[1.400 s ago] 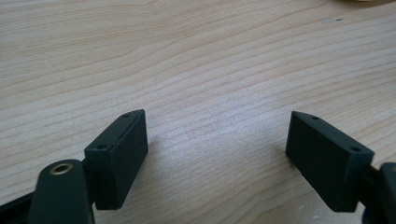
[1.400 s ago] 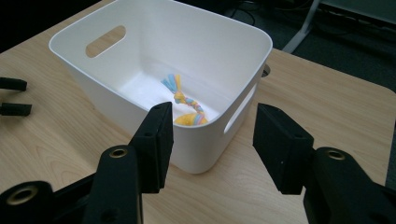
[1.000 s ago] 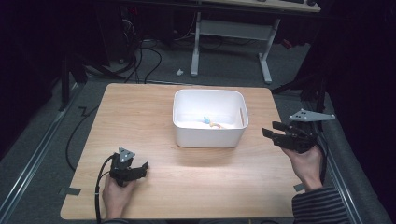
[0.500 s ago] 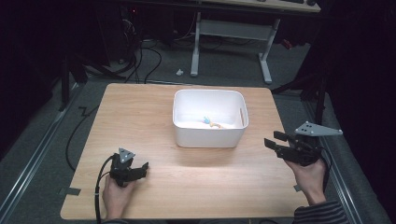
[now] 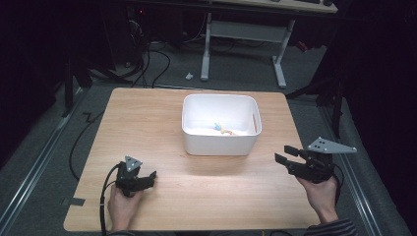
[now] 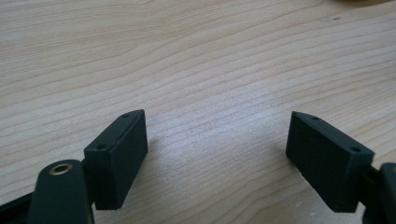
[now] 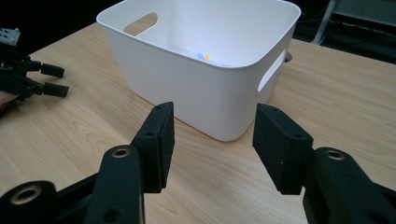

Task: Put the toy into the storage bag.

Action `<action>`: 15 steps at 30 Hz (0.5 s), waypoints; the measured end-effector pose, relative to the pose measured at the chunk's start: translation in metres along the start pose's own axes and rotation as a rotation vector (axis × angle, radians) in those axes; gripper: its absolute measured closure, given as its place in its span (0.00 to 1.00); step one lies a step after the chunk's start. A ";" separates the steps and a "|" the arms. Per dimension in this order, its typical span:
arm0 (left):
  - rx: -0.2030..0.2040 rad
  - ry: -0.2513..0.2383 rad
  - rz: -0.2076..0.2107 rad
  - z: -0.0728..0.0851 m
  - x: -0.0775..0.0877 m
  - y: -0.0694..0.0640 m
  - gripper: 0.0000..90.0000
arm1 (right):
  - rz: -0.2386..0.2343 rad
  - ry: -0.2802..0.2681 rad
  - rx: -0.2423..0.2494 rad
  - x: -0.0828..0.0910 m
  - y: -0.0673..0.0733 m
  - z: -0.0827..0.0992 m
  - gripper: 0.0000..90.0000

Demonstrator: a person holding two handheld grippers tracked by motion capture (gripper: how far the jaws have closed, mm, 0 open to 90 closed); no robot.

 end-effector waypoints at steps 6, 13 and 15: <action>-0.001 0.000 0.001 0.000 0.000 0.000 0.23 | 0.006 0.027 -0.015 -0.011 -0.002 0.015 0.55; -0.002 0.000 0.002 0.000 0.000 0.000 0.23 | 0.002 0.049 -0.036 -0.021 -0.002 0.024 0.55; -0.002 0.000 0.001 0.000 0.000 0.000 0.23 | 0.002 0.045 -0.034 -0.023 -0.002 0.023 0.55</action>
Point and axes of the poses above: each handheld gripper's, and its own axes: x roughly backward along the jaws, z roughly out of its underside, y roughly to its left, the point moved 10 cm from there along -x, roughly forward along the jaws, and after that the axes turned 8 degrees about y, right-handed, at the moved point
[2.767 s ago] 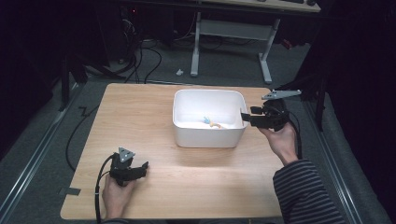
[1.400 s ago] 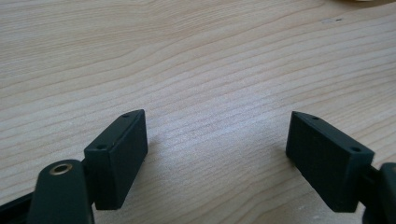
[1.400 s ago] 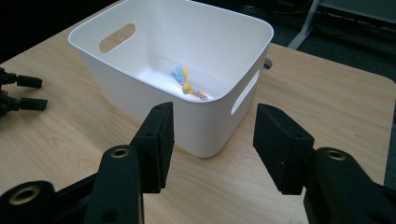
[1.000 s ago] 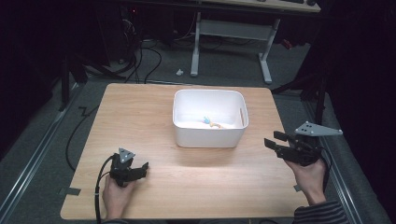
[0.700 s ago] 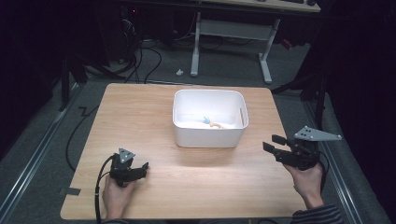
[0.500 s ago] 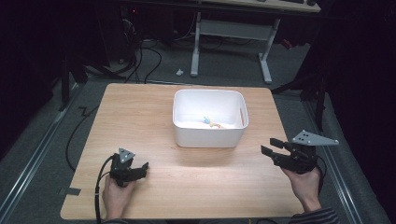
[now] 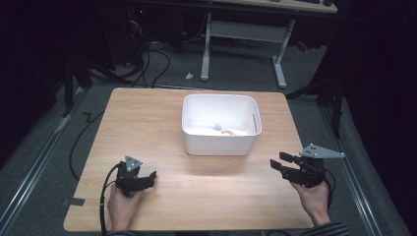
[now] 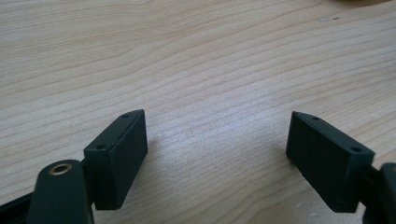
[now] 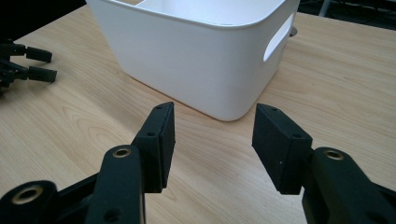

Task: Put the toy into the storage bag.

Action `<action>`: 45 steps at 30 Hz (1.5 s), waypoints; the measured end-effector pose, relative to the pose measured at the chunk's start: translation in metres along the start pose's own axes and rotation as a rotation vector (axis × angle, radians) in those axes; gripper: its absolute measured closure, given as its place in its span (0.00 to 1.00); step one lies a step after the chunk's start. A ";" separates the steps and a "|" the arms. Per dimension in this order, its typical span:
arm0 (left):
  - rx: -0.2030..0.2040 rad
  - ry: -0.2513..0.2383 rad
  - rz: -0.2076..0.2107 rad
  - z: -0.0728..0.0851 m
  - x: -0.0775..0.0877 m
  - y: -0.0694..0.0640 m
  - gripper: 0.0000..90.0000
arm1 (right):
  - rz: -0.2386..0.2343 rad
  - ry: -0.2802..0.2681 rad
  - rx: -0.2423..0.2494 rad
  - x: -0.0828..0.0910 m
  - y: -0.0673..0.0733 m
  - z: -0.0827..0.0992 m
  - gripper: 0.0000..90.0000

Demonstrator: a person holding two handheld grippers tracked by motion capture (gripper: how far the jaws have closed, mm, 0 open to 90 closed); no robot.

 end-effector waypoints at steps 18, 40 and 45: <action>0.001 0.000 -0.001 0.000 0.000 0.000 0.23 | 0.005 0.010 -0.023 -0.017 -0.004 0.011 0.55; 0.002 0.000 -0.002 0.000 0.000 0.000 0.23 | 0.020 0.050 -0.052 -0.032 -0.012 0.034 0.55; 0.005 0.000 -0.001 0.000 0.000 0.000 0.23 | -0.006 0.058 -0.079 -0.043 -0.015 0.037 0.55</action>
Point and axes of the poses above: each handheld gripper's, and its own axes: x roughly backward along the jaws, z roughly out of its underside, y roughly to its left, the point moved 10 cm from there along -x, roughly forward along the jaws, and after that the axes turned 8 degrees about y, right-handed, at the moved point
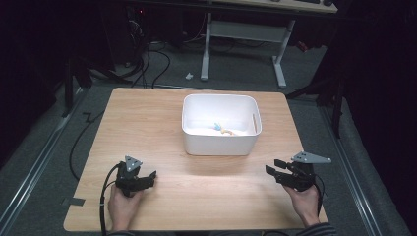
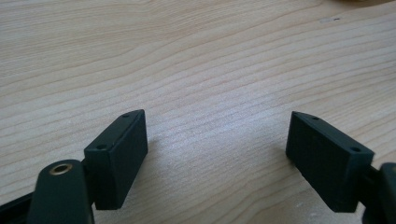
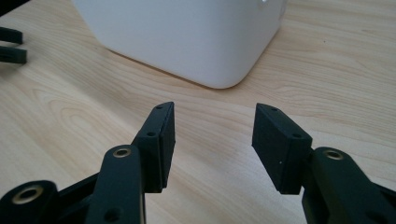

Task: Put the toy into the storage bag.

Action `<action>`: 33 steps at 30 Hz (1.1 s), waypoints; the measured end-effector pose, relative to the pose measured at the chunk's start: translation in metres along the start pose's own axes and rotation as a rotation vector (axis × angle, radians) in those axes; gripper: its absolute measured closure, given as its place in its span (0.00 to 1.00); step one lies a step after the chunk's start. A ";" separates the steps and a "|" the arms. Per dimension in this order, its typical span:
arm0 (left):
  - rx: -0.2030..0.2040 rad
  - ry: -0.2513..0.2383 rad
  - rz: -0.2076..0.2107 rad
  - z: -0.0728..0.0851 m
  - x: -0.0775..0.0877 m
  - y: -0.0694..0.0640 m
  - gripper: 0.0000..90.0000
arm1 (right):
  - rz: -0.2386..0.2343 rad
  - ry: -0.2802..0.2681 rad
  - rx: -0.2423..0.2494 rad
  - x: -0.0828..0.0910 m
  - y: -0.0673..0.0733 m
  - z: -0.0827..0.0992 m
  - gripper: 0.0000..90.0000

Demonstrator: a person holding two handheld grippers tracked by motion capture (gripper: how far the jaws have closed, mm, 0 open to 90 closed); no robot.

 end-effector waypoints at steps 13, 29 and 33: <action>0.002 0.001 -0.006 0.000 0.000 0.000 0.24 | -0.017 0.016 0.005 -0.028 0.004 0.001 0.57; 0.001 0.001 -0.002 0.000 0.000 0.000 0.23 | 0.078 0.067 -0.020 -0.047 -0.011 0.021 0.56; 0.000 0.001 -0.001 0.000 0.000 0.000 0.23 | 0.114 0.085 -0.009 -0.057 -0.015 0.029 0.54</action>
Point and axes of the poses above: each handheld gripper's, and its own axes: x roughly backward along the jaws, z roughly out of its underside, y roughly to its left, the point moved 10 cm from there along -x, roughly forward along the jaws, and after that the axes turned 8 degrees about y, right-handed, at the moved point
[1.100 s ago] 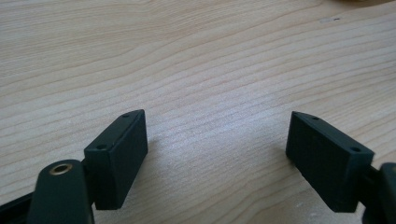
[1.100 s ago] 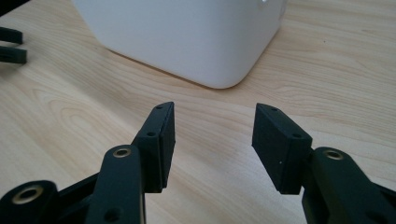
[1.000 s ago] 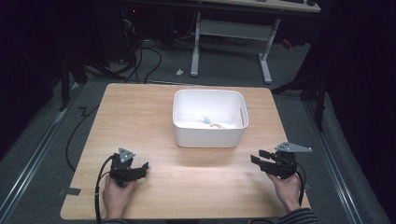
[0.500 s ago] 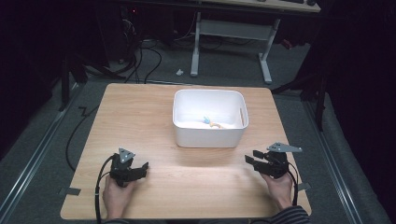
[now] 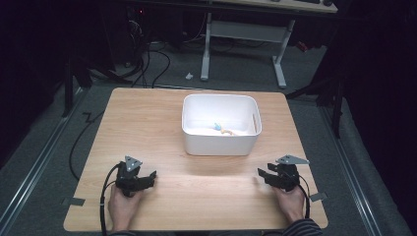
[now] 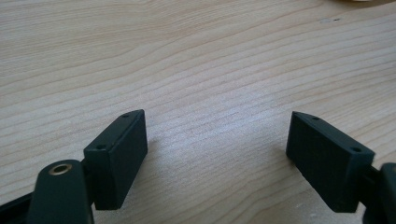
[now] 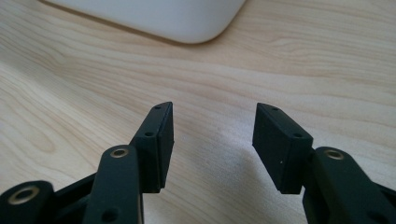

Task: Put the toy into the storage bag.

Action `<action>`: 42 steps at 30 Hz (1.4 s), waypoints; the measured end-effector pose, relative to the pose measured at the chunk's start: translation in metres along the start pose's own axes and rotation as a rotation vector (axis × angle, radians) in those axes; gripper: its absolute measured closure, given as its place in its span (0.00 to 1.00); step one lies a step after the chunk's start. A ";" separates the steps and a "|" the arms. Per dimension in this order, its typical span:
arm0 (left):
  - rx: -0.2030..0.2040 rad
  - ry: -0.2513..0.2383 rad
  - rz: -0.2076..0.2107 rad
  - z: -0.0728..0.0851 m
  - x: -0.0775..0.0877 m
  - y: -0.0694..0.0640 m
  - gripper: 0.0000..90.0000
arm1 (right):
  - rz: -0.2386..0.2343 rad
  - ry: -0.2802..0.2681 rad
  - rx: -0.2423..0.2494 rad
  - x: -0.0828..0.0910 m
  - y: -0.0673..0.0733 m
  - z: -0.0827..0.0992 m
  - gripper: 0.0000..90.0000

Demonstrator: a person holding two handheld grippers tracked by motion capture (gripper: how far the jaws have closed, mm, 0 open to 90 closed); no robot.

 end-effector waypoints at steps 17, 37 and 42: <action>-0.005 0.004 -0.003 0.000 0.000 0.000 0.22 | 0.083 -0.008 0.040 -0.015 -0.004 0.003 0.49; -0.011 0.004 -0.001 0.000 -0.001 -0.002 0.20 | 0.088 -0.007 0.028 -0.015 -0.004 0.004 0.42; -0.011 0.004 -0.001 0.000 -0.001 -0.002 0.20 | 0.089 -0.008 0.027 -0.015 -0.005 0.004 0.42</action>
Point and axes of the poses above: each handheld gripper's, and its own axes: x roughly backward along the jaws, z roughly out of its underside, y roughly to its left, the point moved 10 cm from there along -x, roughly forward along the jaws, and after that the axes turned 8 degrees about y, right-handed, at the moved point
